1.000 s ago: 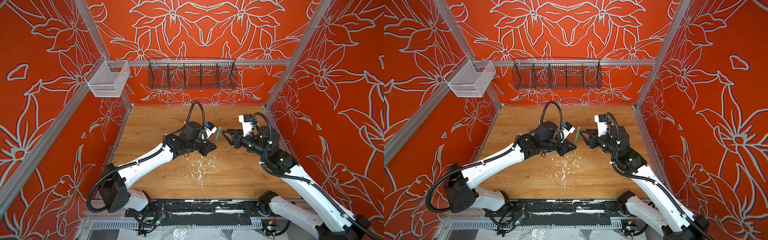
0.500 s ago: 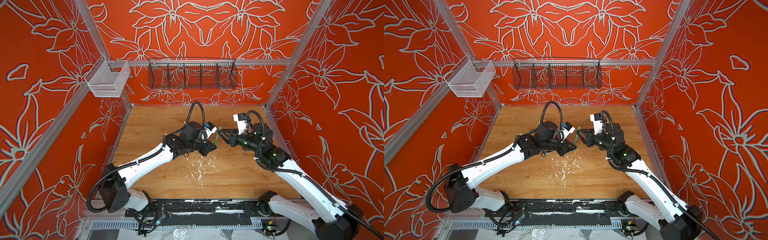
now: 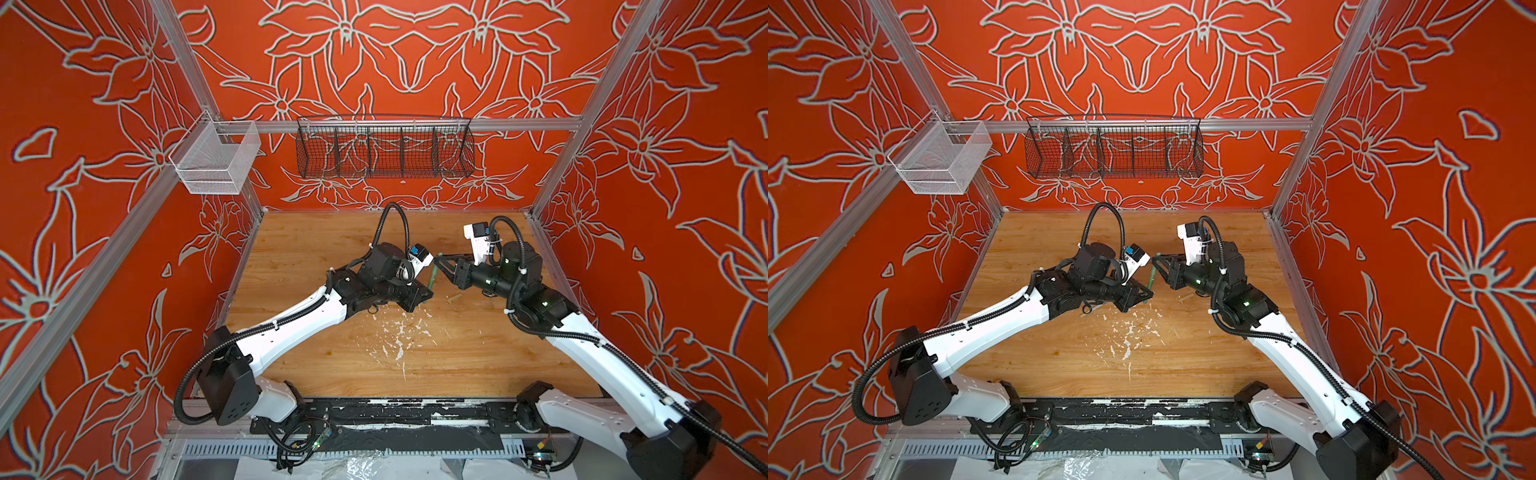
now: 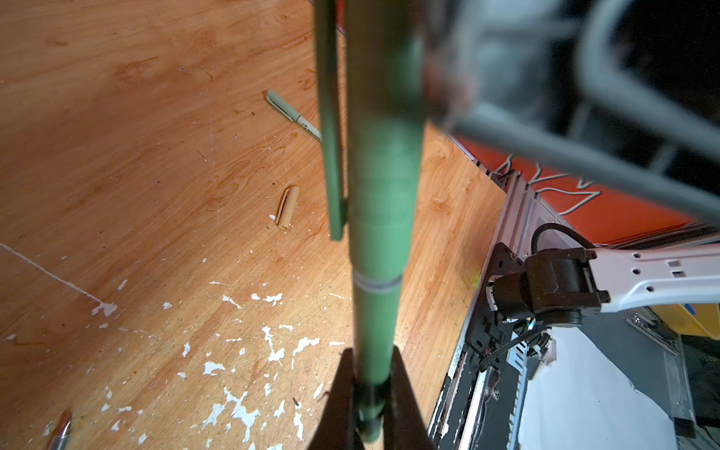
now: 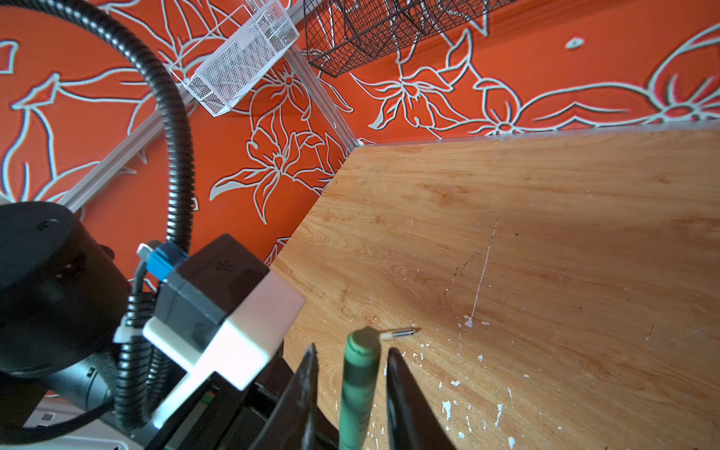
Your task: Insert the pens into the pen caps
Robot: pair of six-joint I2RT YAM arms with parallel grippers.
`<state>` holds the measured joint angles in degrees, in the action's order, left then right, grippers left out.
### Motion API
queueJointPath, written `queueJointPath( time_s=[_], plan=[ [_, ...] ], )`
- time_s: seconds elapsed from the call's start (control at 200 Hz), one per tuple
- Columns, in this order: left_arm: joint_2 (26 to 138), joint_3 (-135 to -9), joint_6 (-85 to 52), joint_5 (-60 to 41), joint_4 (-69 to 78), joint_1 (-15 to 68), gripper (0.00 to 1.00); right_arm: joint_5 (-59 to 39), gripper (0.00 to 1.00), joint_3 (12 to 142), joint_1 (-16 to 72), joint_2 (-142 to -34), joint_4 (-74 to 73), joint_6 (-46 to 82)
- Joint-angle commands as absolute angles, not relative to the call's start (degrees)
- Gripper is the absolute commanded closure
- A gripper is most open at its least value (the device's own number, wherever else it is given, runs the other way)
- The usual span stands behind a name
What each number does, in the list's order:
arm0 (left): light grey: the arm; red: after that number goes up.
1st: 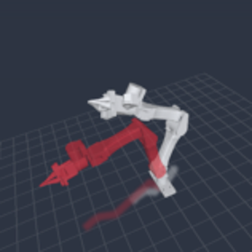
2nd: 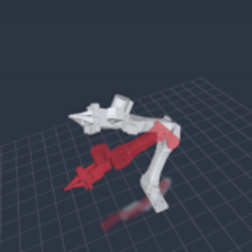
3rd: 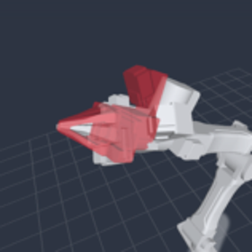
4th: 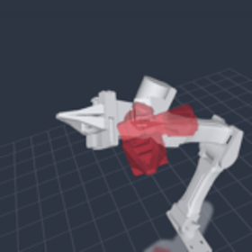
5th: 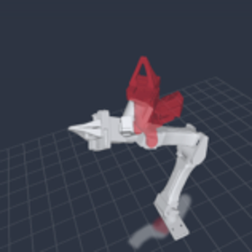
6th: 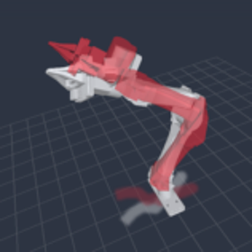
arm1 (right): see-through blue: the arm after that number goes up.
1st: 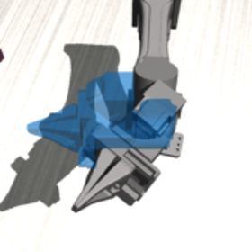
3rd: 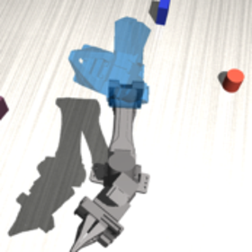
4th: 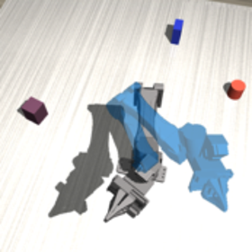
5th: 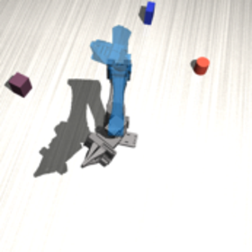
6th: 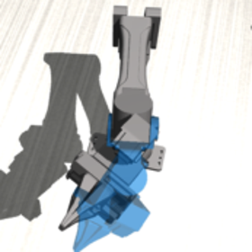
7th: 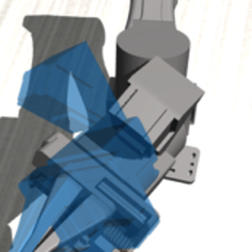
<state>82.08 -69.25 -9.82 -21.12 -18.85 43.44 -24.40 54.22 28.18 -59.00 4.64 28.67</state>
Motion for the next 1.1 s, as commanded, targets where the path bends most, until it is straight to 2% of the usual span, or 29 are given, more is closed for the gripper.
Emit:
queueJointPath(
  time_s=[0.0, 0.535, 0.746, 0.941, 1.096],
  plan=[
    [83.45, -70.72, -9.22, -19.63, -20.52, 43.07, 1.00, -23.61, 0.71, 56.15, 28.12, -59.67, 6.27, 27.77],
    [83.19, -71.33, -9.14, -20.52, -20.35, 43.07, 1.00, -23.78, 0.73, 57.56, 28.30, -62.34, 6.85, 27.07],
    [83.05, -71.10, -9.04, -20.32, -20.39, 43.07, 1.00, -24.16, 0.83, 57.48, 28.30, -62.64, 5.98, 27.40],
    [83.11, -71.92, -10.08, -16.80, -20.21, 43.07, 1.00, -24.49, 1.00, 57.13, 28.44, -62.14, 6.58, 27.20],
    [84.00, -73.99, -9.85, -13.00, -18.98, 42.90, 1.00, -24.43, 1.00, 56.70, 28.54, -61.54, 7.27, 26.89]
  ],
)
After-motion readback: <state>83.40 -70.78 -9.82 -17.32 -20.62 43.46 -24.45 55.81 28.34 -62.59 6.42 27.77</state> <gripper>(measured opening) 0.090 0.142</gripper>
